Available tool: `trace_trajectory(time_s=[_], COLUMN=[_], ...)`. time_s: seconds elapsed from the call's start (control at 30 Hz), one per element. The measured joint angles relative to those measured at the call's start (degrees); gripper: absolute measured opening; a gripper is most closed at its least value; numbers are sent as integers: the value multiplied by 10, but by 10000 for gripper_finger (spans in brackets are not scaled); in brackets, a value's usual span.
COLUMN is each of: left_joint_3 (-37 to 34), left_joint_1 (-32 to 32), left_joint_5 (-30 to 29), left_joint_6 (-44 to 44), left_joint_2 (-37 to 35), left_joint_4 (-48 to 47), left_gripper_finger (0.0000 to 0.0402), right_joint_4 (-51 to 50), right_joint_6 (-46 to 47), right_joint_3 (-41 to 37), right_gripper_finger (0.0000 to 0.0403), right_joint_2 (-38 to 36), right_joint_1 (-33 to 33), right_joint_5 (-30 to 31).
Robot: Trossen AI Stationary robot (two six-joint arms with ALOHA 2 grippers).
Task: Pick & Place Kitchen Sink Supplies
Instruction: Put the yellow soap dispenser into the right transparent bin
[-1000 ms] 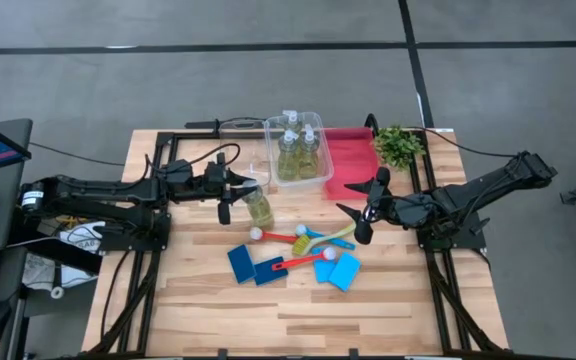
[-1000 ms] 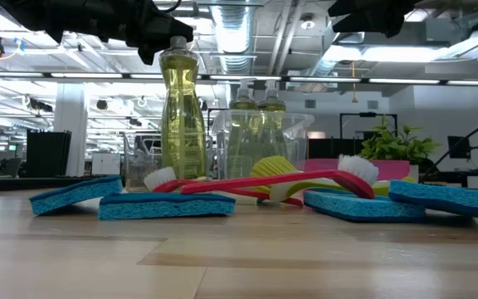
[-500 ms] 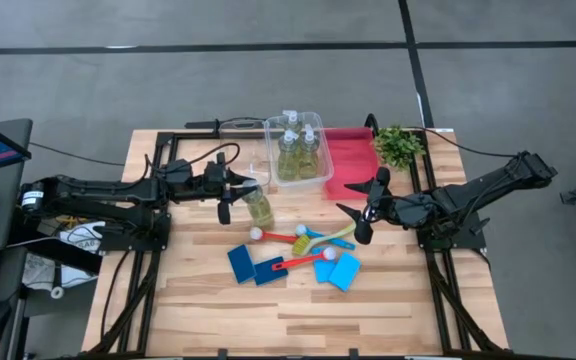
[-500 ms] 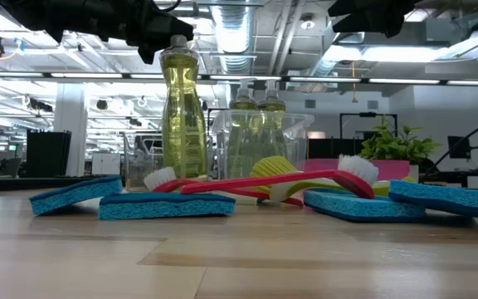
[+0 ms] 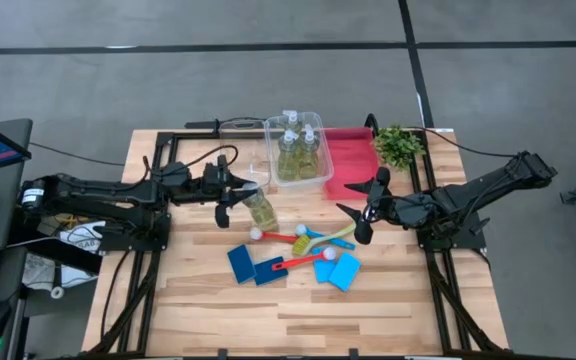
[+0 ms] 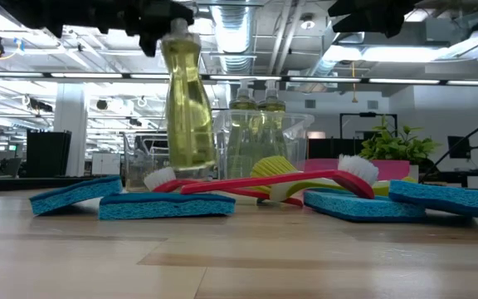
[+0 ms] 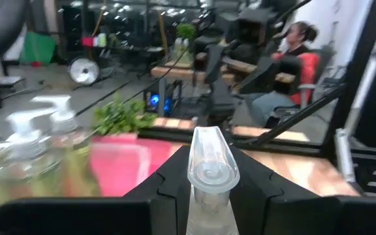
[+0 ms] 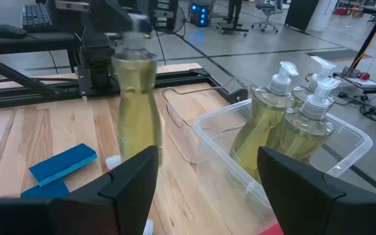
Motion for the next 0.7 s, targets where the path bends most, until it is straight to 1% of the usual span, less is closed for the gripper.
trace_trajectory(time_s=[0.2,0.37,0.57,0.7], left_joint_3=[0,3,48,82], left_joint_1=[-35,-33,-10,10], left_joint_5=[4,2,0,0], left_joint_6=[1,9,9,8], left_joint_2=[0,0,6,34], left_joint_4=[83,175,190,190], left_gripper_finger=[82,82,83,81], right_joint_4=[0,0,0,0], right_joint_6=[0,0,0,0], right_joint_3=[0,0,0,0], right_gripper_finger=[255,255,255,255], right_joint_2=[0,0,0,0], right_joint_1=[0,0,0,0], right_joint_5=[0,0,0,0])
